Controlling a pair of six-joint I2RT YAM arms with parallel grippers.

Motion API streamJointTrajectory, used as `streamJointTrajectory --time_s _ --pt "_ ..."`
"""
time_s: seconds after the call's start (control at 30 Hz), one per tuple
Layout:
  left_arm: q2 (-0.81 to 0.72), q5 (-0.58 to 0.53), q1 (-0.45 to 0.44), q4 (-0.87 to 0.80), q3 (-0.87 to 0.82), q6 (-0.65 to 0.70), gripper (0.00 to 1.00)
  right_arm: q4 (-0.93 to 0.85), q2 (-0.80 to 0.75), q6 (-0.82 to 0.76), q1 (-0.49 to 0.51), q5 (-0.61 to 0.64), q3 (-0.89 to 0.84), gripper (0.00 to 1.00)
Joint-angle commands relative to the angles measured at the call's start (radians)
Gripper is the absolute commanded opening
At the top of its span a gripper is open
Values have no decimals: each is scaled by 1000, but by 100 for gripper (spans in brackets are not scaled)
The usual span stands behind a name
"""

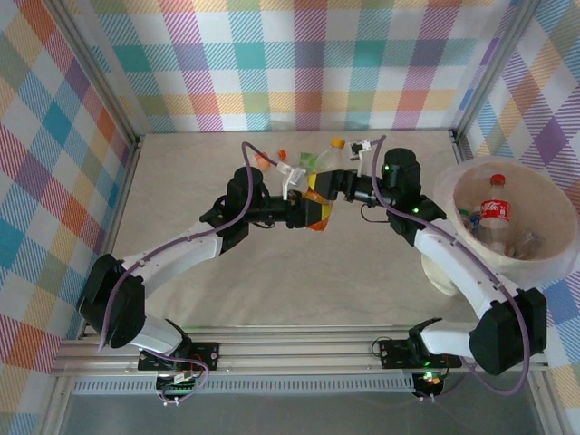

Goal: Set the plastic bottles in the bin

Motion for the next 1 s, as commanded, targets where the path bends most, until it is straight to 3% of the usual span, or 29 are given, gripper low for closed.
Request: streamJointTrajectory --time_s 0.0,0.13,0.37,0.5,0.6,0.83,0.97 --pt "6 3 -14 10 40 20 44 54 6 -13 9 -10 44 77" --pt "-2 -35 -13 4 29 25 45 43 -3 -24 9 11 43 64" --pt "4 -51 -14 -3 35 27 48 18 -6 -37 9 18 49 58" --pt "1 -81 -14 -40 44 27 72 -49 -16 -57 9 91 65 55" --pt "-13 -152 -13 -104 51 41 90 -177 -26 -116 7 189 107 55" --pt "-130 -423 -14 -105 -40 47 96 -464 -57 -321 -7 534 236 54" --pt "-170 -505 -14 -138 -69 61 100 -547 -75 -441 -13 722 313 52"
